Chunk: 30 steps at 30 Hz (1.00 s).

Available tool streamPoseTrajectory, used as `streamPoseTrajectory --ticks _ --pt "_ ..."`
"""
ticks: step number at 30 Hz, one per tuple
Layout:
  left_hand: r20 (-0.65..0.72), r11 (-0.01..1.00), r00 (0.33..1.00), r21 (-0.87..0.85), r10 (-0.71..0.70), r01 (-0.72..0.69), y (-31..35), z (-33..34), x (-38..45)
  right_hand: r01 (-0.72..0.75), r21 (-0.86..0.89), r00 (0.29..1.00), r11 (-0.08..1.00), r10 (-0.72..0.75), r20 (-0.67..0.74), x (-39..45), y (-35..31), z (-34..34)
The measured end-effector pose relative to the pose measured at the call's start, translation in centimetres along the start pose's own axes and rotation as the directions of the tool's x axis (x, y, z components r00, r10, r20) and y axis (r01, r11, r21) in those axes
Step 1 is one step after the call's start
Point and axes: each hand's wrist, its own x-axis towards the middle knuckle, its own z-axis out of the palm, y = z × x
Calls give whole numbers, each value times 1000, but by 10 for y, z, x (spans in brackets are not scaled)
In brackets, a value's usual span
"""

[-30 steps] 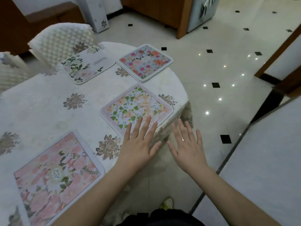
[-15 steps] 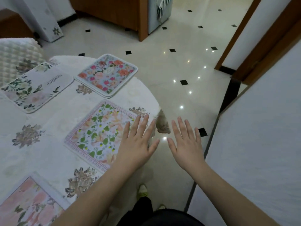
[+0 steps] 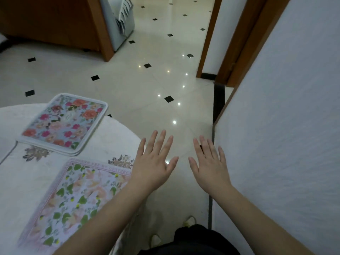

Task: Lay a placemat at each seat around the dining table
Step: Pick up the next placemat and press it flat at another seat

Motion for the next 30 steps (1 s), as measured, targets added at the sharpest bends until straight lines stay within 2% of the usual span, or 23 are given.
streamPoseTrajectory --ticks 11,14,20,30 --pt "153 985 974 20 166 -171 58 11 132 -205 -18 979 979 205 6 83 96 -17" --pt "135 982 975 41 176 -182 66 10 165 -208 -10 977 978 208 38 106 110 -24" --pt "105 981 978 48 181 -186 78 6 218 -203 -6 979 979 203 13 143 129 -26" --pt "120 983 978 52 168 -175 48 26 311 -222 13 975 975 222 13 224 162 -29"
